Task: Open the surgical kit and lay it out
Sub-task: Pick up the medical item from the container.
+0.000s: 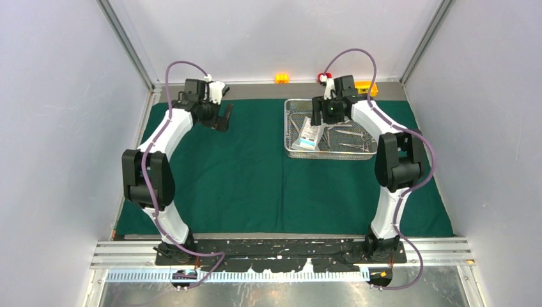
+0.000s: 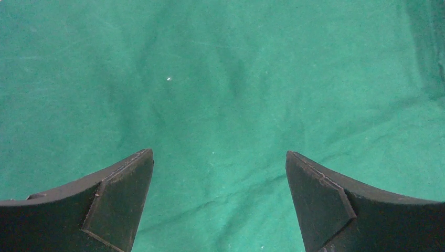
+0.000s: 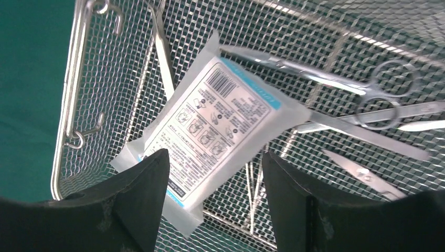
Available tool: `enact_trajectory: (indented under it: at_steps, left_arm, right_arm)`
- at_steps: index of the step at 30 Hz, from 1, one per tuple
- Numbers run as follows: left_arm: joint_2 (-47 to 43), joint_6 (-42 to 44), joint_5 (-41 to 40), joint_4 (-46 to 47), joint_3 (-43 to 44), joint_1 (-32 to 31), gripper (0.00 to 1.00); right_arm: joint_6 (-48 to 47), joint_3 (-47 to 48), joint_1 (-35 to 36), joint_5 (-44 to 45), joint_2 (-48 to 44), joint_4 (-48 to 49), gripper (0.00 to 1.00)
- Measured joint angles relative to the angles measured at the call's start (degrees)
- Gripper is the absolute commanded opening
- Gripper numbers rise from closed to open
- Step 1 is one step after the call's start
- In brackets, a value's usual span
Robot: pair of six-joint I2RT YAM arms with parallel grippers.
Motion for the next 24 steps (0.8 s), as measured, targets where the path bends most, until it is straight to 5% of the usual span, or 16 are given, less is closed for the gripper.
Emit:
enact_trajectory:
  at_steps: [7,21,24]
  left_arm:
    - [-1.3,-0.1,4.3,-0.2,0.0,0.0,1.00]
    - [-1.7,-0.5,7.8,-0.2,0.0,0.0,1.00]
    - [-1.7,-0.5,8.0,-0.2,0.0,0.0,1.00]
  right_arm:
    - [4.4,0.0,0.6,-3.3,4.9,-0.4,0.64]
    - [5.7,1.0,0.7,-6.3,6.3,-2.0,0.04]
    - [5.5,1.6,0.7,-6.3,6.3,-2.9,0.01]
